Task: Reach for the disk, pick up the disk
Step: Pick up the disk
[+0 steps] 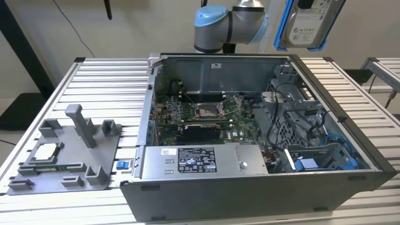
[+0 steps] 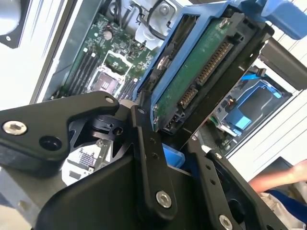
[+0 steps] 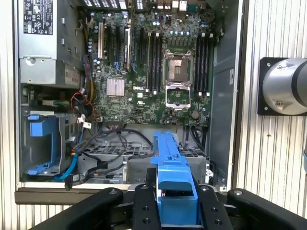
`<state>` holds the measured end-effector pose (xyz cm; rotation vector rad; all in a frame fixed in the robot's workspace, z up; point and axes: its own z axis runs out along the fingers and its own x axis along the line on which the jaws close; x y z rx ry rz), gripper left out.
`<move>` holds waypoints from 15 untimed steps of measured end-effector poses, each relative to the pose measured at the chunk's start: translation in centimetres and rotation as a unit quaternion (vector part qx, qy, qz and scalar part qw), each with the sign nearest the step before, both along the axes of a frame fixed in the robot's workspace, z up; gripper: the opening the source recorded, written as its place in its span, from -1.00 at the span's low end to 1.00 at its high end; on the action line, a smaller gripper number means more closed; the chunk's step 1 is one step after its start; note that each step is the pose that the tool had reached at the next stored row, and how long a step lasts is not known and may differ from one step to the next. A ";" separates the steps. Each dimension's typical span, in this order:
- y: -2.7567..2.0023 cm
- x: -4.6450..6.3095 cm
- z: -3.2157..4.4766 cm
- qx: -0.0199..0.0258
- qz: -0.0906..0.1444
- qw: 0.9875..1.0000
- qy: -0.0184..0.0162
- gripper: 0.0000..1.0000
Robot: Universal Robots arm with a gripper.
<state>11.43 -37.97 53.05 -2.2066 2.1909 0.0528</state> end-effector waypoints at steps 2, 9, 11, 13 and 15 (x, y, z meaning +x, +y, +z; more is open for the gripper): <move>-0.38 0.0 -0.01 0.000 0.000 1.000 0.000 -1.00; -1.75 0.0 -0.02 0.000 0.000 1.000 0.000 -1.00; -2.08 0.0 -0.03 0.000 0.000 1.000 0.000 -1.00; -2.37 0.0 -0.04 0.000 0.000 1.000 0.000 -1.00; -2.51 0.0 -0.04 0.000 0.000 1.000 0.000 -1.00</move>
